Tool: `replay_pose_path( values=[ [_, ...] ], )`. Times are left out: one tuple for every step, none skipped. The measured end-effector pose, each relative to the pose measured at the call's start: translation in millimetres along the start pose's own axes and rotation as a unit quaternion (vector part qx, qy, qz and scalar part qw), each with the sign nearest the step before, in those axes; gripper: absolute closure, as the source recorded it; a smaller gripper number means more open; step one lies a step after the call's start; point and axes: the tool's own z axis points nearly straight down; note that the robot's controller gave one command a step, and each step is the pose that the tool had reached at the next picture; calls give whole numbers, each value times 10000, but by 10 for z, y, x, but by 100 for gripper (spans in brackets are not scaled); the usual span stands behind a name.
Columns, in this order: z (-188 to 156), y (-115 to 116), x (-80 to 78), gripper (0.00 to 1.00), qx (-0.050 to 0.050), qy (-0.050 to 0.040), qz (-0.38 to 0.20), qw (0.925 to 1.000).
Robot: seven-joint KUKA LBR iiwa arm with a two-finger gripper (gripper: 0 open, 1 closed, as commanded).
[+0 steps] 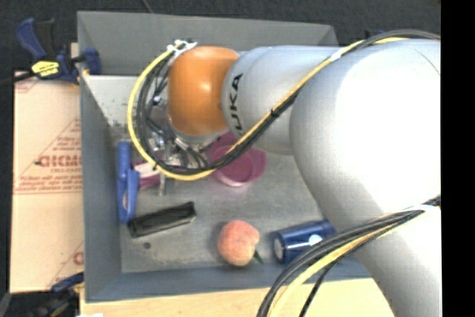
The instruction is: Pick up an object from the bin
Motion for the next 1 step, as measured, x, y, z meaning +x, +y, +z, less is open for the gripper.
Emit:
replay_pose_path(
  values=[
    [8,34,-3,100,-2,-5,-144,9999]
  ],
)
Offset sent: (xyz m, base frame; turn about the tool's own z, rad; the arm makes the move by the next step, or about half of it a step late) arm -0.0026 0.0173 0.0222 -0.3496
